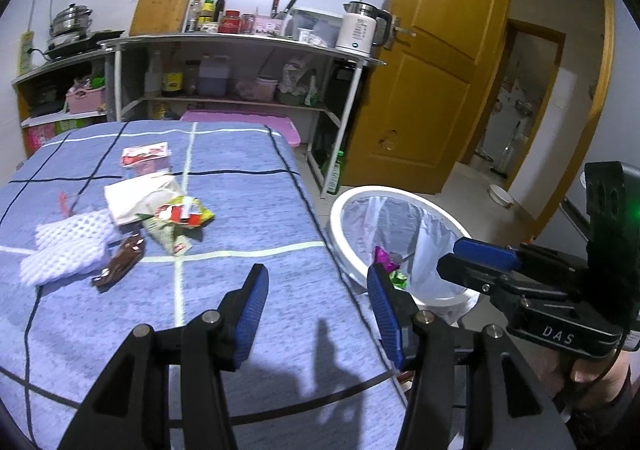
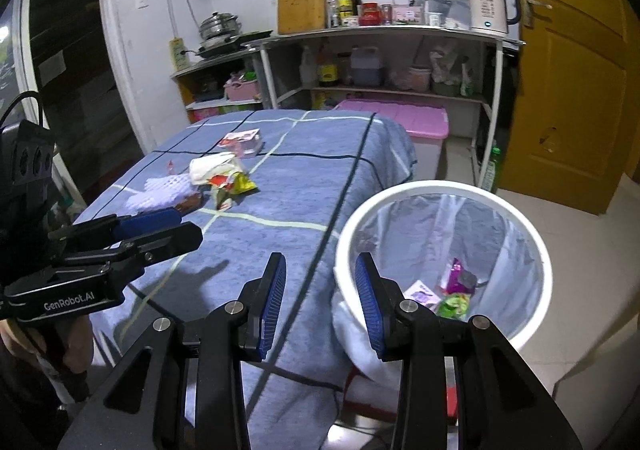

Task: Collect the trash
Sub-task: 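Move both tools back over the table toward the brown wrapper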

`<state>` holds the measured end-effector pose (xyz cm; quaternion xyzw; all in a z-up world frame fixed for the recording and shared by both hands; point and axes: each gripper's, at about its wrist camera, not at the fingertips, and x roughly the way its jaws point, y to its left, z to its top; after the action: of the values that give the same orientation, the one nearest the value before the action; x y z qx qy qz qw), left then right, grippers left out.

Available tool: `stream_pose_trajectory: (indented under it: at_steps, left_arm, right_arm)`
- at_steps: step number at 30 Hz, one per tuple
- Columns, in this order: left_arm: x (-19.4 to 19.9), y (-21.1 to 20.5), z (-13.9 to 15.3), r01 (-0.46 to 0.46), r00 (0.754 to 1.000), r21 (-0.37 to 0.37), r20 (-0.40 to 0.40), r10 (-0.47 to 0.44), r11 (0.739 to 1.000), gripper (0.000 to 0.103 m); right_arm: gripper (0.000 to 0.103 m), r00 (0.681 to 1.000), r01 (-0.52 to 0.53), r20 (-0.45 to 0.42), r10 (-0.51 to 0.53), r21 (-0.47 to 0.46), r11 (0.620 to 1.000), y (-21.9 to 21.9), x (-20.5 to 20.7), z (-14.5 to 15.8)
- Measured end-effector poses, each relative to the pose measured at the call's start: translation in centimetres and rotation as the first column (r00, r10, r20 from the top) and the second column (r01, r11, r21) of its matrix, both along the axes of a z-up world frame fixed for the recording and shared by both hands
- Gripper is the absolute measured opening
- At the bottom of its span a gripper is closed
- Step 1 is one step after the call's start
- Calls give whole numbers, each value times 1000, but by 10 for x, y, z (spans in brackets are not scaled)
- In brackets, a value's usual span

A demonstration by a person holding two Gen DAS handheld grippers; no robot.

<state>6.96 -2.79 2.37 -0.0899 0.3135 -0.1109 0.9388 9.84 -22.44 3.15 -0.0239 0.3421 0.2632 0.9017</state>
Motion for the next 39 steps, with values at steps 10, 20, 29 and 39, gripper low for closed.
stream_pose_trajectory:
  at_steps: [10, 20, 29, 39]
  left_arm:
    - [-13, 37, -12, -101, 995, 22, -13, 101, 995, 53]
    - [-21, 84, -20, -216, 976, 25, -27, 217, 976, 58]
    - [-15, 121, -21, -289, 957, 36, -18, 290, 957, 62]
    - [19, 132, -45, -255, 964, 60, -64, 259, 965, 62]
  right_arm:
    - [37, 996, -89, -17, 89, 37, 995, 26, 2, -5]
    - [38, 984, -167, -60, 168, 35, 985, 57, 11, -15]
    - [53, 974, -218, -57, 219, 26, 976, 85, 25, -15]
    - [53, 966, -250, -75, 249, 0, 968, 111, 48, -18]
